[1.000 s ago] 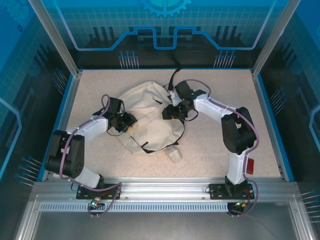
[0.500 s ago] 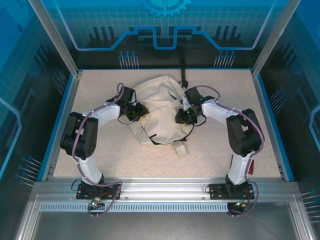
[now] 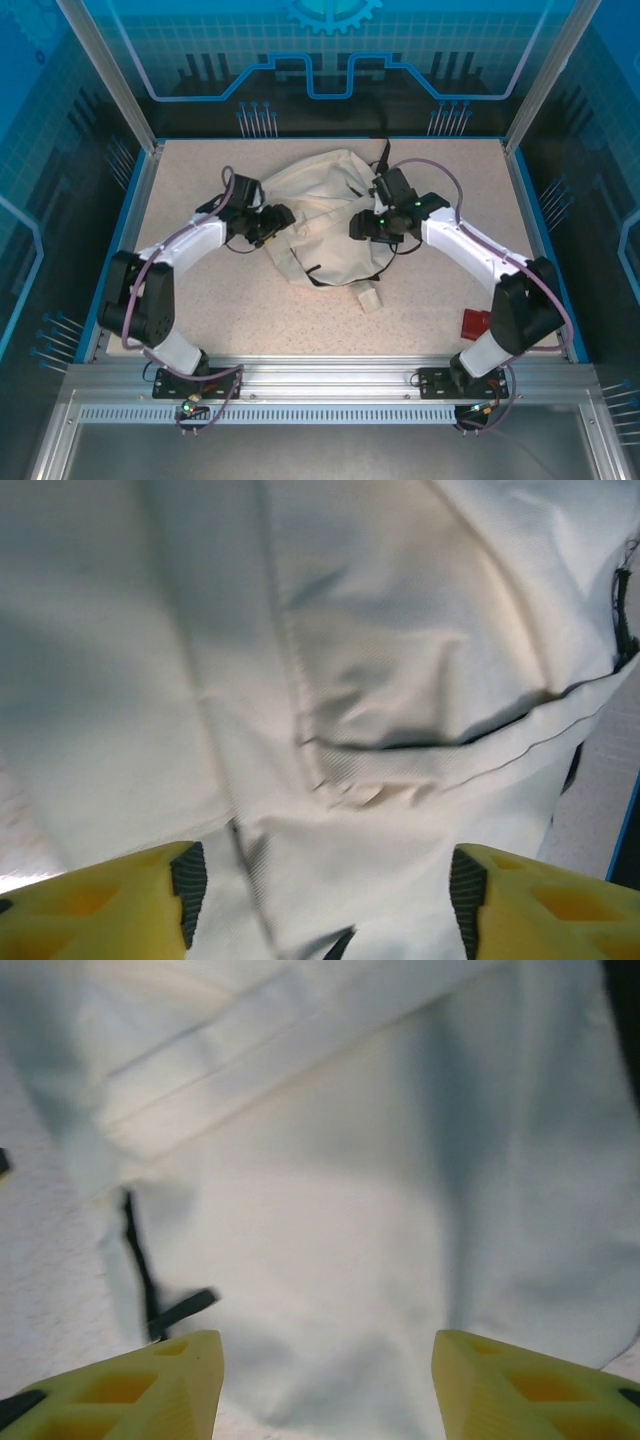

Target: Pack the student bag

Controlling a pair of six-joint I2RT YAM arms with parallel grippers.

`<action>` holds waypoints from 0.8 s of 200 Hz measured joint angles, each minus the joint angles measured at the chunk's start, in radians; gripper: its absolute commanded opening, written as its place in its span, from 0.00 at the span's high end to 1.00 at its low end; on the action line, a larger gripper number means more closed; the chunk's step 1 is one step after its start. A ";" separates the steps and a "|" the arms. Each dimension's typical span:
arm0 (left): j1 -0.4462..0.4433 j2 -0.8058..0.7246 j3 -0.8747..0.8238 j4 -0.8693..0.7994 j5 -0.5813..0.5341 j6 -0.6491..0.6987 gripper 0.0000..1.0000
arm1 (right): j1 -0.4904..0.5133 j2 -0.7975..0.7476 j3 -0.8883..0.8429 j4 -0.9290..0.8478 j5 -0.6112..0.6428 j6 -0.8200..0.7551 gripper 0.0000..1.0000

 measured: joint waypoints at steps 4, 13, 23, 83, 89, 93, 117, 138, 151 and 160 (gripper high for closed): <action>0.006 -0.019 -0.020 -0.005 -0.007 -0.006 0.27 | 0.016 -0.007 0.000 0.000 0.001 0.012 0.43; 0.014 -0.050 -0.054 -0.015 -0.019 -0.012 0.25 | 0.053 -0.016 0.000 -0.002 -0.001 0.058 0.43; 0.023 -0.079 -0.092 -0.023 -0.037 -0.018 0.23 | 0.090 -0.017 -0.003 0.003 -0.006 0.114 0.43; 0.031 -0.185 -0.195 -0.060 -0.097 -0.026 0.03 | 0.227 0.130 -0.025 0.119 -0.097 0.495 0.47; 0.031 -0.194 -0.200 -0.057 -0.100 -0.022 0.01 | 0.234 0.150 -0.025 0.135 -0.100 0.530 0.47; 0.031 -0.200 -0.204 -0.055 -0.101 -0.017 0.01 | 0.239 0.167 -0.025 0.146 -0.103 0.554 0.47; 0.031 -0.217 -0.218 -0.049 -0.108 -0.016 0.01 | 0.253 0.226 -0.025 0.185 -0.103 0.661 0.49; 0.032 -0.224 -0.222 -0.048 -0.111 -0.015 0.01 | 0.254 0.257 -0.024 0.203 -0.102 0.725 0.49; 0.033 -0.225 -0.222 -0.048 -0.111 -0.013 0.01 | 0.254 0.272 -0.023 0.207 -0.101 0.752 0.50; 0.034 -0.225 -0.222 -0.048 -0.111 -0.013 0.01 | 0.254 0.282 -0.022 0.208 -0.099 0.768 0.50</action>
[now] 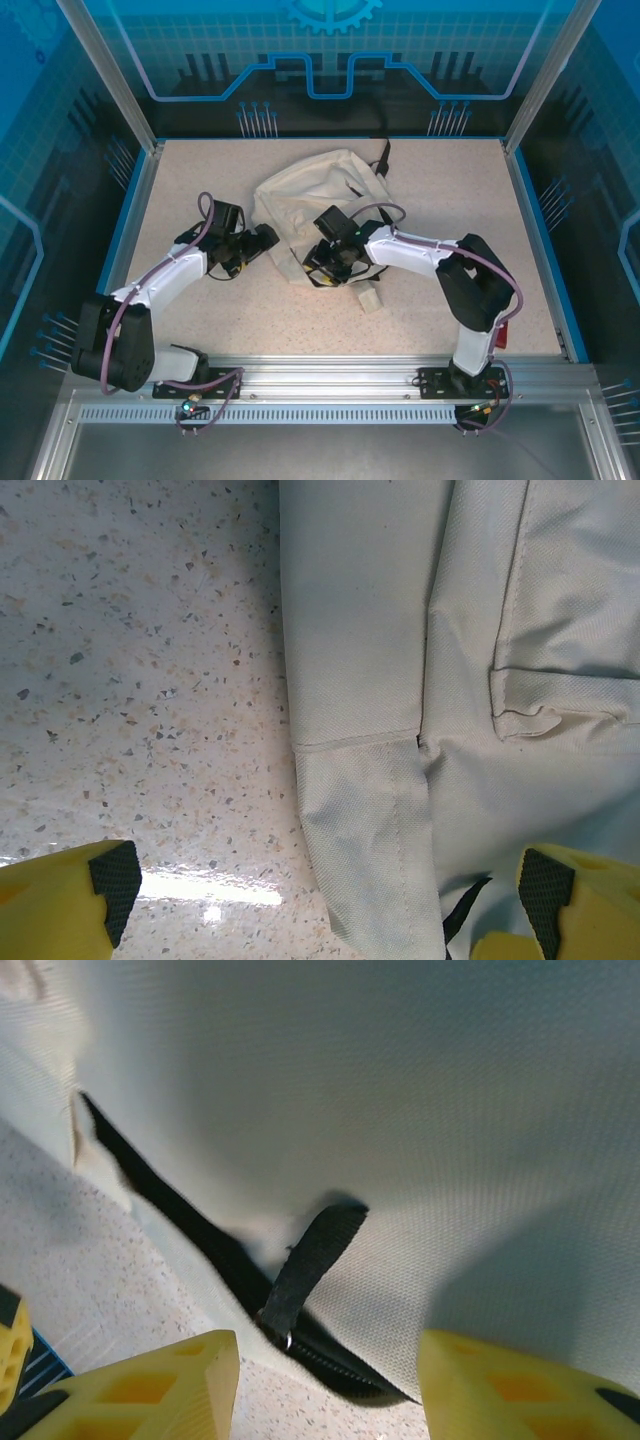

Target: Pack the student bag

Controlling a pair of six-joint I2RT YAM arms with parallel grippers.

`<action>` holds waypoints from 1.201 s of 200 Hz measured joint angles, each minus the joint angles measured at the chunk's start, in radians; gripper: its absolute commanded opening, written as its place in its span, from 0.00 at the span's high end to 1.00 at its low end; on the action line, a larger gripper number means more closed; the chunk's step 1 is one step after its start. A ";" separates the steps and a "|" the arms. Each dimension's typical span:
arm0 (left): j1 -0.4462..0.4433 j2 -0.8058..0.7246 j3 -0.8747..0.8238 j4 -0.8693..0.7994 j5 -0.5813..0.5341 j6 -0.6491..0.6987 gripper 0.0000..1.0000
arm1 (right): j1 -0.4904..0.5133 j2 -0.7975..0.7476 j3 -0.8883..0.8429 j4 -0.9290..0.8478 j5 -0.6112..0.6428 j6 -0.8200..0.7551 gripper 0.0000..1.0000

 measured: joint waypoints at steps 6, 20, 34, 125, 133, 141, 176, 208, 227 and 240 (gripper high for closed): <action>0.001 0.000 0.000 0.000 0.000 0.000 0.01 | 0.000 0.006 0.000 0.000 0.002 0.010 0.51; 0.003 0.000 0.000 0.003 0.000 0.000 0.01 | 0.000 0.018 0.000 0.002 0.005 0.031 0.52; 0.004 0.000 0.000 0.007 0.000 0.000 0.01 | 0.000 0.034 0.006 0.005 0.008 0.042 0.55; 0.004 0.002 0.000 0.031 0.054 -0.002 0.05 | 0.000 0.113 0.088 0.006 0.027 0.022 0.74; 0.004 0.003 0.000 0.038 0.074 -0.004 0.07 | 0.000 0.113 0.089 0.006 0.036 0.011 0.78; 0.004 0.008 0.000 0.048 0.095 -0.006 0.10 | 0.000 0.113 0.090 0.006 0.045 0.002 0.81; 0.000 0.062 0.000 0.082 0.184 -0.018 0.25 | 0.000 0.112 0.091 0.006 0.075 -0.040 0.93; -0.032 0.134 0.015 0.092 0.239 -0.037 0.38 | 0.001 0.112 0.090 0.011 0.076 -0.075 0.96; -0.054 0.176 0.032 0.101 0.257 -0.044 0.46 | 0.005 0.107 0.089 0.024 0.077 -0.102 0.96; -0.064 0.207 0.046 0.106 0.266 -0.055 0.48 | 0.010 0.097 0.089 0.033 0.076 -0.122 0.97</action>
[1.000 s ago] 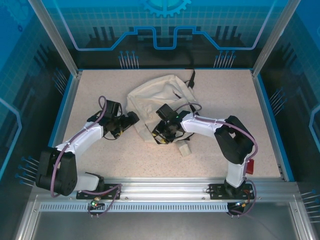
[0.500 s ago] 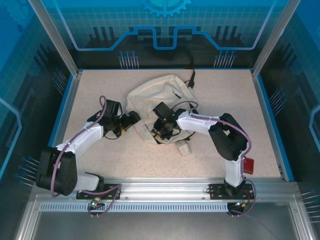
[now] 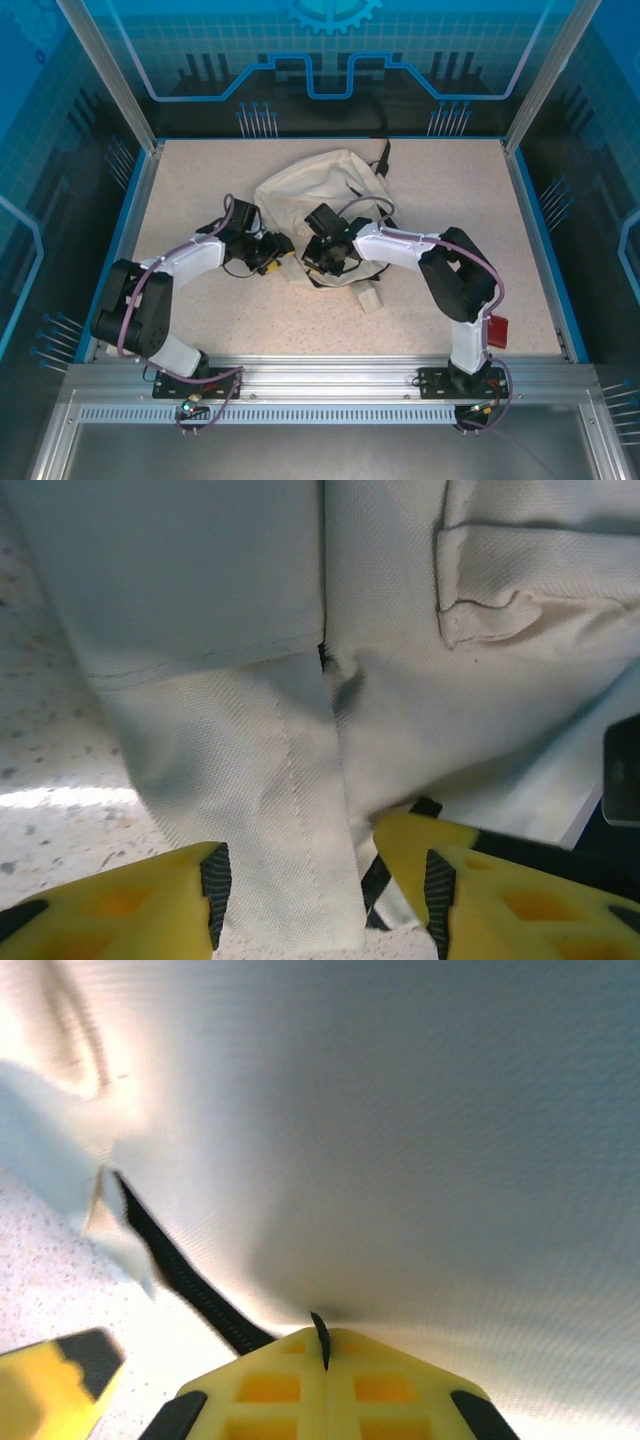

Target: Pack the student bag

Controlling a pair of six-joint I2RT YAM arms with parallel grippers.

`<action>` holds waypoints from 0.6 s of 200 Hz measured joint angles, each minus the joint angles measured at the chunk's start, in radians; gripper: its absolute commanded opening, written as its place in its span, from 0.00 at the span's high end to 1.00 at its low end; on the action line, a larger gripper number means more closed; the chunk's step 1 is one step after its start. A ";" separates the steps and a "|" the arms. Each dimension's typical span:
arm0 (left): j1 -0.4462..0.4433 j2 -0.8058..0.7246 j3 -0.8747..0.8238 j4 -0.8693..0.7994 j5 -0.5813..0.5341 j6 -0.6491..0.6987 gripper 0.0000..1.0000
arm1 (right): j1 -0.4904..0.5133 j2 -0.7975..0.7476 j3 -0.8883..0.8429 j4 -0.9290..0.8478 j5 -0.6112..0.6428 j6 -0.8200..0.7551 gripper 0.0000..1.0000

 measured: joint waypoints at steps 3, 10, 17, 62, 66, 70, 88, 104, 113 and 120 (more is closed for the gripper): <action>-0.002 0.006 0.002 0.001 0.002 -0.003 0.49 | 0.002 -0.003 0.000 0.003 0.000 -0.006 0.97; -0.005 0.021 0.007 0.004 0.004 -0.003 0.49 | 0.004 -0.010 0.000 0.008 -0.001 -0.015 0.97; -0.006 0.037 0.013 0.005 0.006 -0.003 0.50 | 0.007 -0.019 0.000 0.012 -0.001 -0.026 0.97; -0.008 0.144 0.088 -0.007 0.006 -0.003 0.53 | 0.014 -0.064 -0.026 0.046 -0.016 -0.047 0.98; -0.008 0.151 0.096 -0.010 0.006 -0.003 0.54 | 0.014 -0.066 -0.029 0.049 -0.019 -0.047 0.98; -0.010 0.158 0.103 -0.013 0.006 -0.003 0.55 | 0.014 -0.066 -0.031 0.051 -0.020 -0.047 0.98; -0.015 0.182 0.133 -0.032 0.005 -0.002 0.62 | 0.014 -0.067 -0.039 0.056 -0.031 -0.047 0.98; -0.021 0.200 0.153 -0.055 -0.005 0.002 0.69 | 0.014 -0.068 -0.045 0.059 -0.035 -0.047 0.98; -0.023 0.204 0.156 -0.066 -0.012 0.006 0.73 | 0.014 -0.068 -0.047 0.059 -0.034 -0.047 0.98; -0.023 0.204 0.156 -0.075 -0.018 0.006 0.75 | 0.014 -0.068 -0.048 0.059 -0.034 -0.047 0.99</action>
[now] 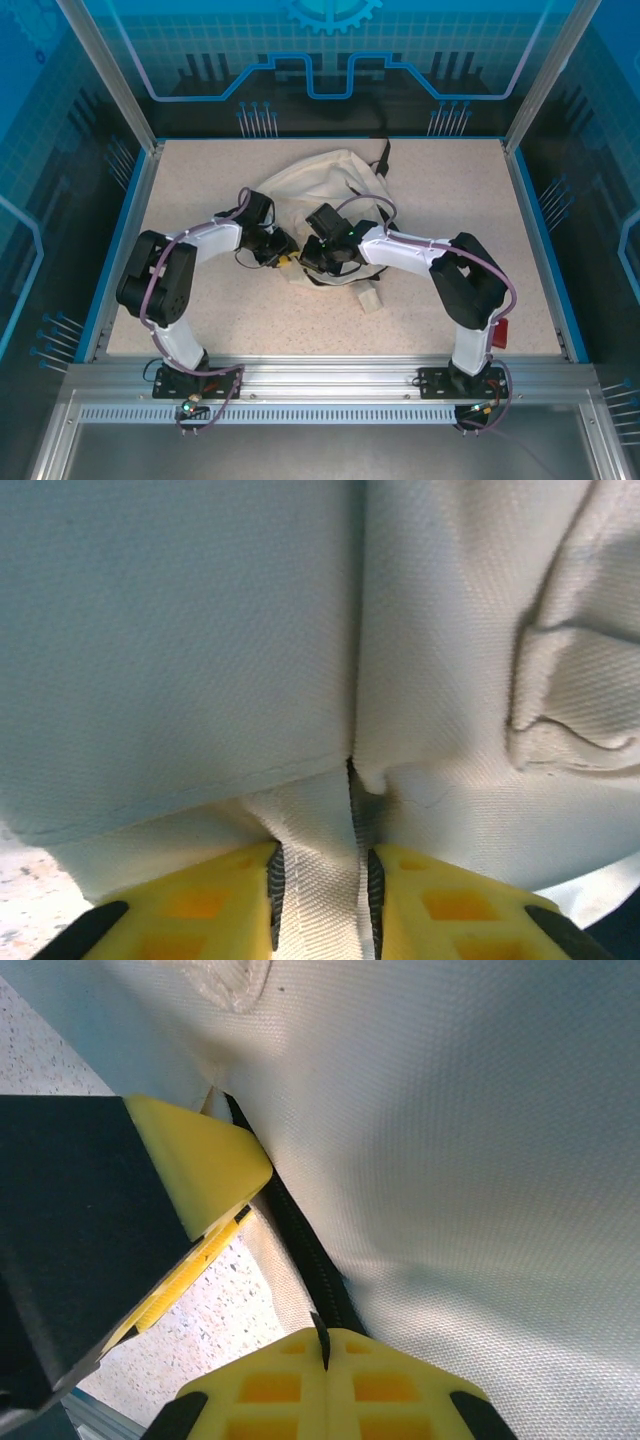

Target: Pack the student bag

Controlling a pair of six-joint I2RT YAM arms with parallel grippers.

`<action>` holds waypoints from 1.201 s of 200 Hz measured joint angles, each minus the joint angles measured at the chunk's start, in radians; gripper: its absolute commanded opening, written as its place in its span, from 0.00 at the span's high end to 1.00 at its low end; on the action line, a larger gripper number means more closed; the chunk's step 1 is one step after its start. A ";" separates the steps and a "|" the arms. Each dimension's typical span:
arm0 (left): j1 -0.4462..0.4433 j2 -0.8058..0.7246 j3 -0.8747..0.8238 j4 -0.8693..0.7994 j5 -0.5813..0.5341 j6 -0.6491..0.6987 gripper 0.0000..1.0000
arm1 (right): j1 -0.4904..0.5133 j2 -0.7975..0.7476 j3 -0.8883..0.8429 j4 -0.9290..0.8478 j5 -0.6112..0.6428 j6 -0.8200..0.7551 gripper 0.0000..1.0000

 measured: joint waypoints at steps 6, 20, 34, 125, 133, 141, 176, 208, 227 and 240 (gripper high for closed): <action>0.000 0.000 0.001 -0.006 -0.004 0.001 0.77 | 0.000 -0.001 -0.001 0.000 0.000 0.000 0.99; -0.002 0.000 0.004 -0.013 -0.008 0.002 0.81 | 0.000 -0.003 -0.002 -0.008 0.004 0.000 0.99; -0.003 0.000 0.004 -0.019 -0.014 0.002 0.82 | 0.000 -0.006 -0.002 -0.015 0.008 0.000 0.99; -0.003 -0.048 0.004 -0.045 -0.045 0.002 1.00 | 0.000 -0.020 -0.002 -0.074 0.043 -0.022 1.00; -0.003 -0.050 0.004 -0.046 -0.048 0.002 1.00 | 0.000 -0.020 0.000 -0.085 0.050 -0.030 1.00; -0.003 -0.050 0.004 -0.047 -0.049 0.002 1.00 | 0.001 -0.020 0.002 -0.099 0.060 -0.041 1.00; -0.003 -0.052 0.004 -0.047 -0.060 0.002 1.00 | 0.011 -0.040 0.011 -0.171 0.116 -0.110 1.00; -0.002 -0.079 0.004 -0.050 -0.060 0.003 1.00 | 0.042 -0.101 0.021 -0.254 0.202 -0.169 1.00; 0.003 -0.098 0.004 -0.055 -0.060 0.003 1.00 | 0.056 -0.138 0.021 -0.293 0.245 -0.188 1.00; 0.009 -0.109 0.004 -0.056 -0.060 0.003 1.00 | 0.060 -0.158 0.021 -0.314 0.273 -0.196 1.00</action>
